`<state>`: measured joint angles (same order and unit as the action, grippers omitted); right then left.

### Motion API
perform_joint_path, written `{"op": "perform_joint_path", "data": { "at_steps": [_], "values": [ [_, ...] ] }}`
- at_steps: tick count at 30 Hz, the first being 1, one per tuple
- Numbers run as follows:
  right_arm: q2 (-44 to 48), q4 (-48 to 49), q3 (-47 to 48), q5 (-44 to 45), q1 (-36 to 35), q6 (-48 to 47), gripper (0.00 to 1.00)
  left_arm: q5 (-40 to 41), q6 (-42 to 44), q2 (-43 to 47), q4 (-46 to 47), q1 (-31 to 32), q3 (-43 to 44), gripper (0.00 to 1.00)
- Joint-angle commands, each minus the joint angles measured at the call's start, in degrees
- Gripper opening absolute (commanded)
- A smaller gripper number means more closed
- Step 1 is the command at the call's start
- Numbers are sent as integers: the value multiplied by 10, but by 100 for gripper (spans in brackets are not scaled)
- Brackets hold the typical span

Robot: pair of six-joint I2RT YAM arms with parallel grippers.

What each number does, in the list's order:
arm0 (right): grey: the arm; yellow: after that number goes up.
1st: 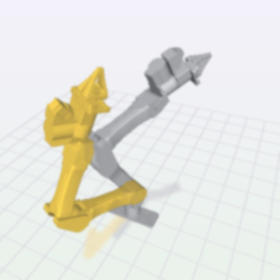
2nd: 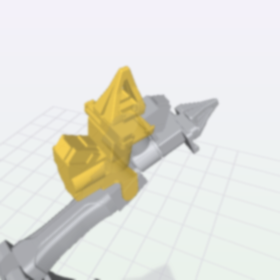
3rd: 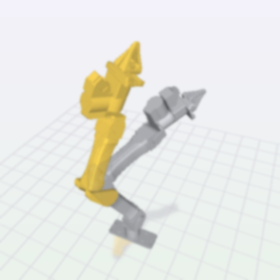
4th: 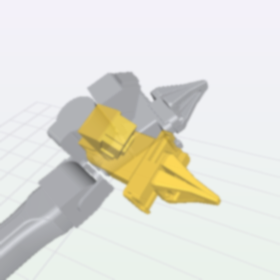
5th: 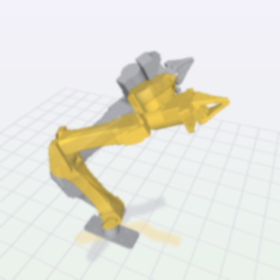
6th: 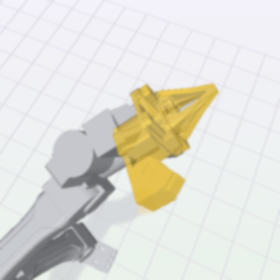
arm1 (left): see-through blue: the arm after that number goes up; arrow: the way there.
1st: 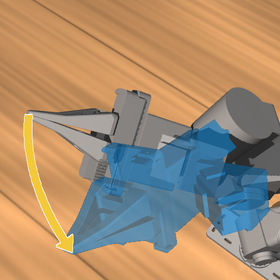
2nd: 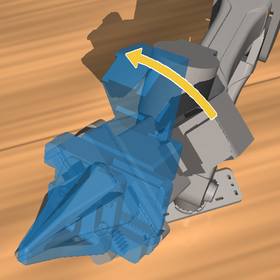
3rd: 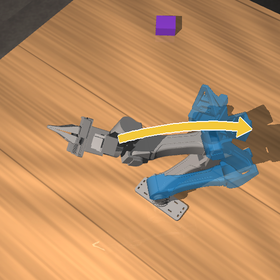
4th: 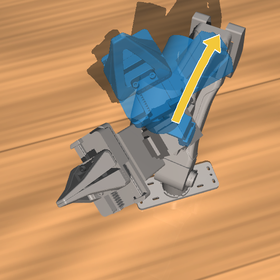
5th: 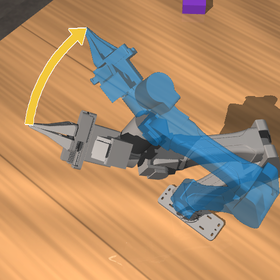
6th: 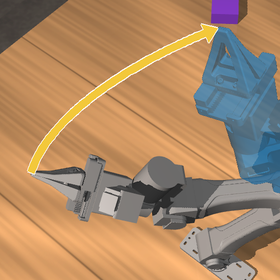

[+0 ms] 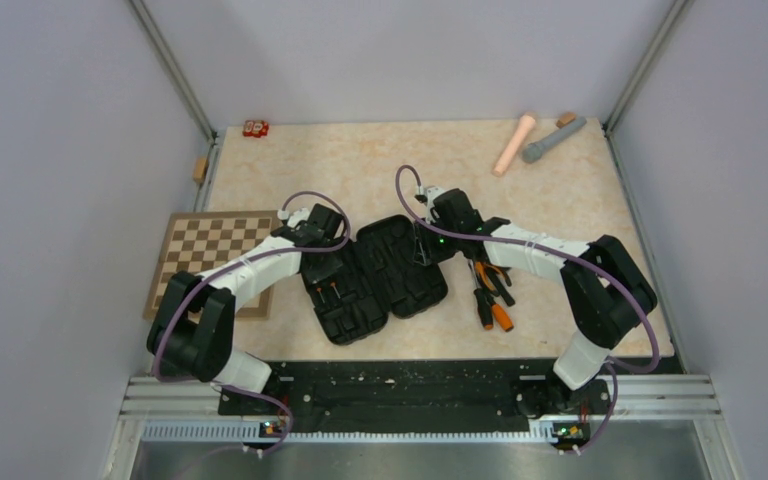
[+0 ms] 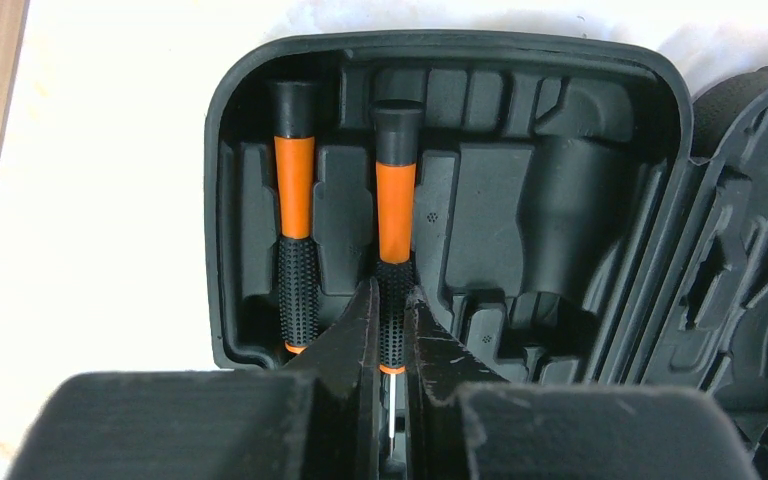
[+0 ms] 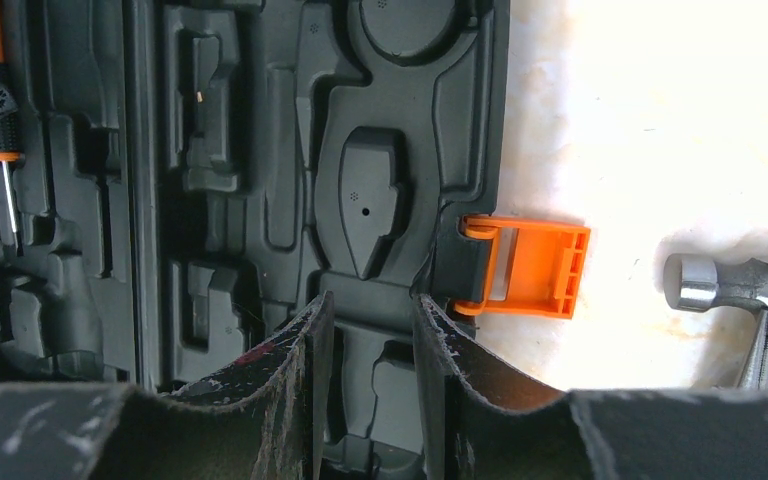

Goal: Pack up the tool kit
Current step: Place the screwdriver in the toolbox.

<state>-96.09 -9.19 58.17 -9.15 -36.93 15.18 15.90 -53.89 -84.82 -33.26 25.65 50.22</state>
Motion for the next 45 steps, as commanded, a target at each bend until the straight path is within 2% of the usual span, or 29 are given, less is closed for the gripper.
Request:
{"op": "perform_joint_path", "data": {
  "at_steps": [1,6,22,29,36,38,42,45],
  "values": [
    [1,23,4,-7,7,5,34,24,9,16,-9,1,-8,10],
    [3,25,2,-8,7,6,34,50,31,19,-27,1,3,9],
    [4,29,-2,-11,11,7,34,40,58,27,-32,1,12,10],
    [5,29,-2,-11,12,8,34,24,51,24,-28,1,3,19],
    [6,29,0,-14,12,8,34,5,45,24,-18,1,-1,20],
    [6,29,0,-14,12,9,34,7,45,23,-18,2,-1,21],
    [7,29,0,-14,13,9,34,19,44,26,-24,1,1,30],
    [6,29,0,-15,12,9,34,29,44,31,-28,1,2,31]
  ]
}}
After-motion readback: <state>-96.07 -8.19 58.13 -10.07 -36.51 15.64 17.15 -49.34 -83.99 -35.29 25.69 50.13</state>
